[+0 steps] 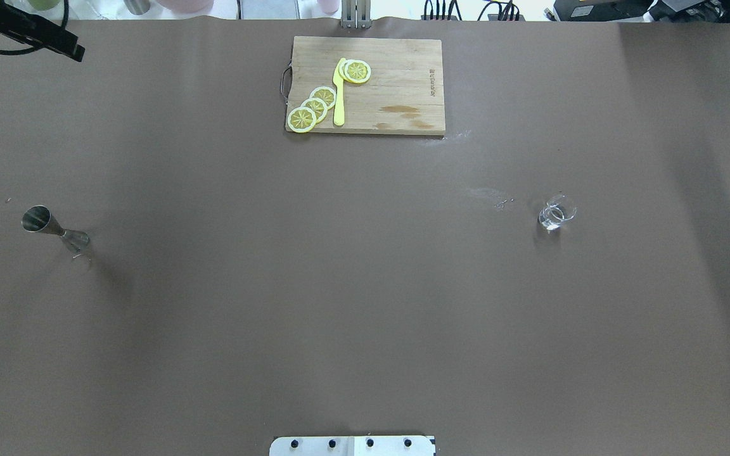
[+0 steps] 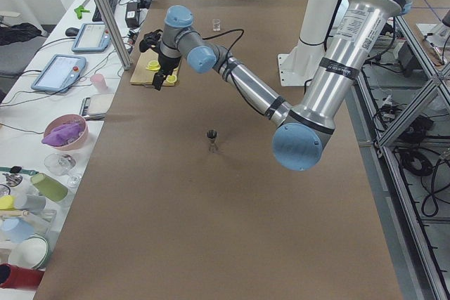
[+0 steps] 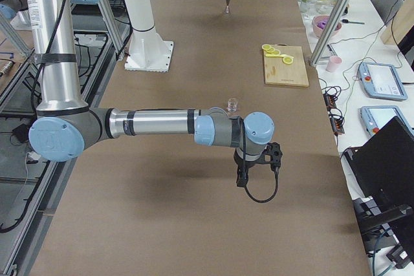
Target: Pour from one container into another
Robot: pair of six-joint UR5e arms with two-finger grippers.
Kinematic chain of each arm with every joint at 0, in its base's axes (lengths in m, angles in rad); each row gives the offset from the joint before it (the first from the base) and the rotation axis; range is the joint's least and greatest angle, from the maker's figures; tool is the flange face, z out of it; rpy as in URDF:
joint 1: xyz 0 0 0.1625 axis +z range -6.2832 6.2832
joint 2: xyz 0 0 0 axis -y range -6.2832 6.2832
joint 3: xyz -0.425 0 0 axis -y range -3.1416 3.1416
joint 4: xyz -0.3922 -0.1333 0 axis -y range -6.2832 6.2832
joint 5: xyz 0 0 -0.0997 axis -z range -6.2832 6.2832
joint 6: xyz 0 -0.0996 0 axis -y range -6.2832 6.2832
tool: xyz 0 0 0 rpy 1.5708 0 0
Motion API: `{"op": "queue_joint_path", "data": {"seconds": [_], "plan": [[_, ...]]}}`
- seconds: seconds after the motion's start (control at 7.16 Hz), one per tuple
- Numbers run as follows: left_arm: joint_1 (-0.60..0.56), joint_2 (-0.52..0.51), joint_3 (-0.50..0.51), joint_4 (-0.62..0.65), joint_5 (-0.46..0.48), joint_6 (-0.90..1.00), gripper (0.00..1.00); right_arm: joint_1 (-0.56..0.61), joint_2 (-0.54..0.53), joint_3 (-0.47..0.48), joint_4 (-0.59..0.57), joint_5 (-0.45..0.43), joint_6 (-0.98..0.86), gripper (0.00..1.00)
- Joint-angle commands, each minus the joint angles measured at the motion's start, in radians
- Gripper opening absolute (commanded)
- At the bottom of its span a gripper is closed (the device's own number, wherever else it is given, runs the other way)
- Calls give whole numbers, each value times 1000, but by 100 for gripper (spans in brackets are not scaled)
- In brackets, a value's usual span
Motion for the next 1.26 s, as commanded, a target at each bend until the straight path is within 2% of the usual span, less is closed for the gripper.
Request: {"op": "queue_joint_path", "data": {"seconds": [0.0,0.28,0.42,0.84,0.98,1.12], "plan": [[-150,30,28,161,-71,211,97,-41,33,-6,-2,-1,-1,100],[-268,89,17,347,-120,397,97,-47,51,3,-3,-2,-1,100],[-314,161,17,369,-178,444,97,-53,53,0,-3,-5,-1,100],[-470,439,17,316,-201,562,98,-66,51,5,-3,-21,1,100],[-474,500,0,311,-198,564,98,-69,56,0,-2,-21,1,100],[-477,501,-1,313,-197,559,98,-79,65,-11,-2,-21,2,100]]}}
